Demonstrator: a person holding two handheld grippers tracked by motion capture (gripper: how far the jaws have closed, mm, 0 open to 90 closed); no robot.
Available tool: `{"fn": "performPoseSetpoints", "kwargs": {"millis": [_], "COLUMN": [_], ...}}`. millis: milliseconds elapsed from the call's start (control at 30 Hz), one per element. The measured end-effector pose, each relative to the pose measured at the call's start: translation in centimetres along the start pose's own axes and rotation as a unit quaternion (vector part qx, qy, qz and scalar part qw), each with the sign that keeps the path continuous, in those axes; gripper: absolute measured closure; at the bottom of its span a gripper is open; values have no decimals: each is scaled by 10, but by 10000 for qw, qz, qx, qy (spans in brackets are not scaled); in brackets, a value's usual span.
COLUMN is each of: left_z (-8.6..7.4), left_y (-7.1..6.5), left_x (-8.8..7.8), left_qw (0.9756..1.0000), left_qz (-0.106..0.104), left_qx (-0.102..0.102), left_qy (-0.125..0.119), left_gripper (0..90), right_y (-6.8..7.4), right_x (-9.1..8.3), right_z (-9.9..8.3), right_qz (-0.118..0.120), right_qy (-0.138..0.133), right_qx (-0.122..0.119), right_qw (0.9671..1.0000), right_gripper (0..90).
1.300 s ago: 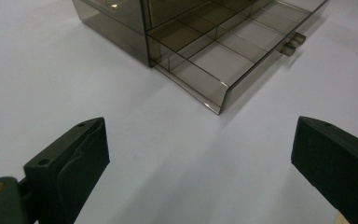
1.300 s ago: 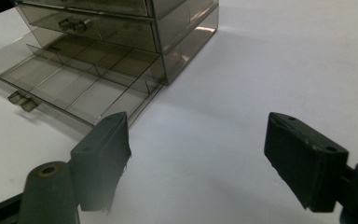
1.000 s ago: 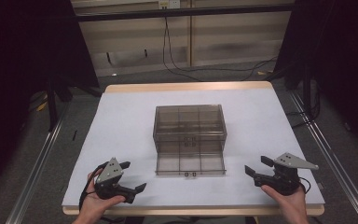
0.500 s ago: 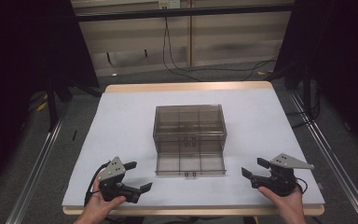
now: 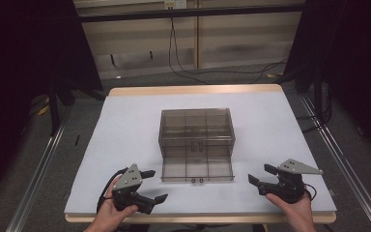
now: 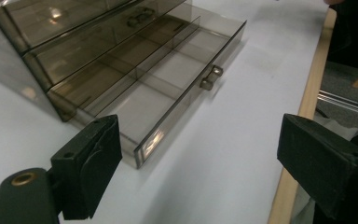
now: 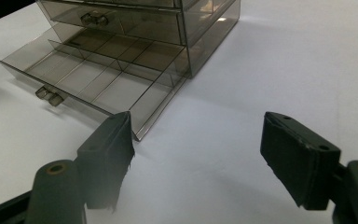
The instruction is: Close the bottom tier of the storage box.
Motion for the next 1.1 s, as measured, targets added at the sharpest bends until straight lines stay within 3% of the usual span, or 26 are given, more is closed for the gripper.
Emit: {"fn": "performPoseSetpoints", "kwargs": {"millis": [200, 267, 333, 367, 500, 533, 633, 733, 1100], "left_z": [14, 16, 22, 27, 38, 41, 45, 51, 64], "left_y": [-5, -7, -10, -12, -16, -18, -19, -23, -30], "left_x": [5, 6, 6, 8, 11, 13, 16, 24, 41], "left_qw": [9993, 9993, 9995, 9992, 9990, 9984, 9983, 9971, 9937], "left_qz": [-294, -319, -229, -342, -332, -357, -383, -518, -676], "left_qx": [87, 97, 178, 176, 295, 427, 434, 554, 855], "left_qy": [196, 176, 105, 127, 112, 113, 12, 64, 267], "left_gripper": [157, 164, 254, 238, 277, 299, 337, 340, 417], "right_y": [0, 0, 1, 1, 1, 0, 1, 1, 3], "right_x": [1, 1, 1, 1, 1, 1, 1, 1, 0], "right_z": [1, 1, 1, 1, 1, 1, 1, 1, 2], "right_qz": [-22, -17, -3, 1, 62, 61, 76, 91, 163], "right_qy": [-4, -2, 4, 10, -5, 2, 6, -16, -42], "right_qx": [-3, -11, 0, 3, 22, 31, 29, 17, -22], "right_qw": [10000, 10000, 10000, 10000, 10000, 10000, 10000, 10000, 9999], "right_gripper": [250, 250, 249, 249, 247, 247, 246, 244, 202]}}
Point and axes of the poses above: each handheld gripper's, and its own axes: x roughly forward along the jaws, z roughly out of its top, y roughly to its left, the point moved 4 cm from there along x, roughly forward along the jaws, and after that the axes turned 11 degrees about y, right-handed, at the moved point
